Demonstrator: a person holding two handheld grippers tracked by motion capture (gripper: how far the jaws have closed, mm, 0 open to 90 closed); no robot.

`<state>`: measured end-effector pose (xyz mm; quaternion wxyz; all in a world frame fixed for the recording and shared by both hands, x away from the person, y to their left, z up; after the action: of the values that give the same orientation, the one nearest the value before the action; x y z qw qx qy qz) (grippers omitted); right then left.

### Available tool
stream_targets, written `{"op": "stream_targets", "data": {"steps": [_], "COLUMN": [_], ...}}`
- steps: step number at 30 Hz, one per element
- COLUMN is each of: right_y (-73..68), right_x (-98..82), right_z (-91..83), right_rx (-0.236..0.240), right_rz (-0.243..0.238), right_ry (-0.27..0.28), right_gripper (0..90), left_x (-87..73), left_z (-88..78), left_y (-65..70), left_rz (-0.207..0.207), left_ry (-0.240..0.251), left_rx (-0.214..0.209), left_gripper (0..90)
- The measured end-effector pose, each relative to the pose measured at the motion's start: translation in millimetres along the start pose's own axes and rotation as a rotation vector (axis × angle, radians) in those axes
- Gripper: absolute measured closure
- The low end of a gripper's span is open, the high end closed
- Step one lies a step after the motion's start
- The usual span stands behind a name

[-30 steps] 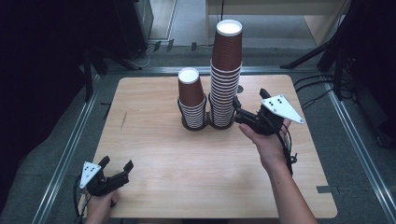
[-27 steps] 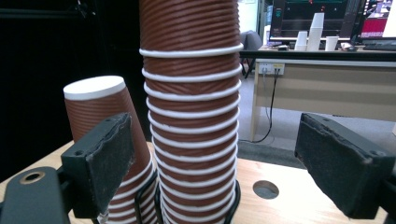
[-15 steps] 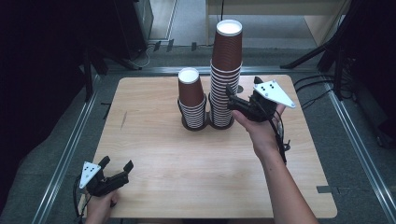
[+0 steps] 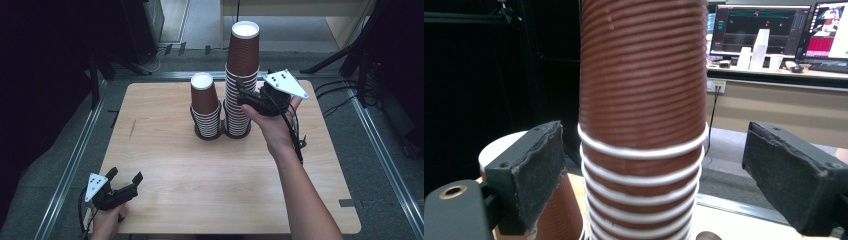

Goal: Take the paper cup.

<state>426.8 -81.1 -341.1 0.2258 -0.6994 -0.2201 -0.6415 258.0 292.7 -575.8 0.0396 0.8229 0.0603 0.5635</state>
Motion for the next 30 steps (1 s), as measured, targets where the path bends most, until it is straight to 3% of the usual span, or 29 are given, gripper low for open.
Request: {"op": "stream_targets", "data": {"steps": [5, 19, 26, 30], "right_y": [-0.8, 7.4, 10.9, 8.1], "right_x": [10.3, 18.4, 25.2, 24.4], "right_z": [12.8, 49.6, 58.5, 62.1], "right_rx": [-0.006, -0.034, -0.05, -0.054], "right_rz": [-0.018, 0.002, 0.02, 0.001], "right_ry": [-0.004, -0.035, -0.021, -0.02], "right_gripper": [8.3, 1.7, 4.0, 9.3], "left_x": [0.1, -0.1, -0.1, -0.1], "left_z": [-0.2, -0.4, -0.4, -0.3], "left_y": [0.0, -0.1, -0.1, 0.0], "left_rz": [-0.003, -0.004, 0.001, 0.001], "left_ry": [0.0, -0.004, -0.005, -0.004], "left_rx": [-0.003, -0.014, -0.013, -0.013], "left_gripper": [0.8, 0.8, 0.8, 0.8]}}
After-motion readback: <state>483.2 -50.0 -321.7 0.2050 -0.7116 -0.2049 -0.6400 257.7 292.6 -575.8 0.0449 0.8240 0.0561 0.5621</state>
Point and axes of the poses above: each handheld gripper's, and its own axes: z roughly forward along the jaws, x roughly out of its top, y roughly to its right, the point moved 8 cm from there along z, roughly forward along the jaws, and after that the axes turned 14 degrees about x, right-handed, at the moved point
